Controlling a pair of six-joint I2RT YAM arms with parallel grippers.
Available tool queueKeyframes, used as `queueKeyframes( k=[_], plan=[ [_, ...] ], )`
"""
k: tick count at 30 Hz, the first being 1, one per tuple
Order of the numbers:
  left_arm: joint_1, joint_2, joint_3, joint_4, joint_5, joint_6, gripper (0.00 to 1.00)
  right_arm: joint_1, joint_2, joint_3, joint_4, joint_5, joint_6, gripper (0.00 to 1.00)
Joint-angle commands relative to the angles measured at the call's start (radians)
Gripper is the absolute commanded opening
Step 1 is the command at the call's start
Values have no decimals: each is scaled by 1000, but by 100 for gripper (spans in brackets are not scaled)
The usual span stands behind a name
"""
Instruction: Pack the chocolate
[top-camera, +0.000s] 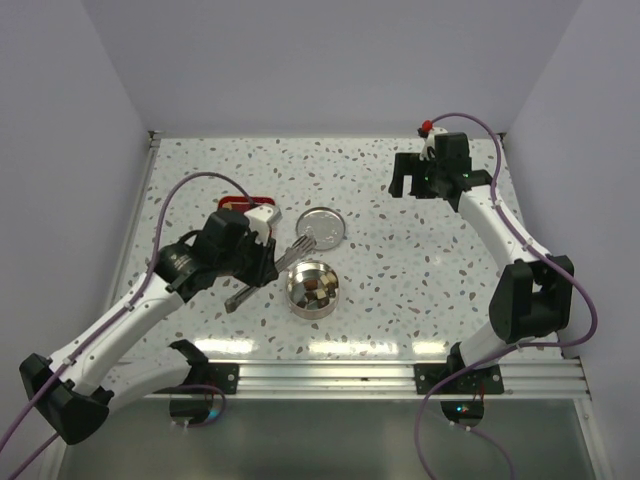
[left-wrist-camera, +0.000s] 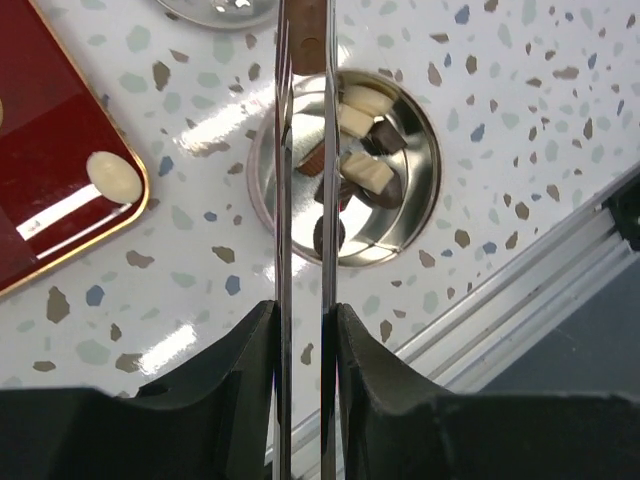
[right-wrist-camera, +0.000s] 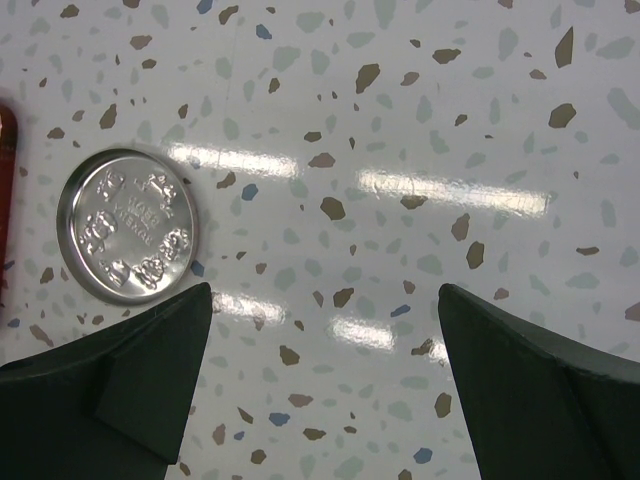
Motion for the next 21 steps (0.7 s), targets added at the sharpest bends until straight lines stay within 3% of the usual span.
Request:
queueKeyframes(
  k=[1, 9, 21],
  plan=[
    [-57, -20, -34, -65, 53, -52, 32, -2, -9, 24, -11, -10, 2, 99],
    [-140, -20, -52, -86, 35, -87, 36, -2, -14, 13, -6, -12, 10, 99],
    [-169, 14, -41, -79, 4, -90, 41, -2, -3, 13, -9, -9, 5, 99]
  ],
)
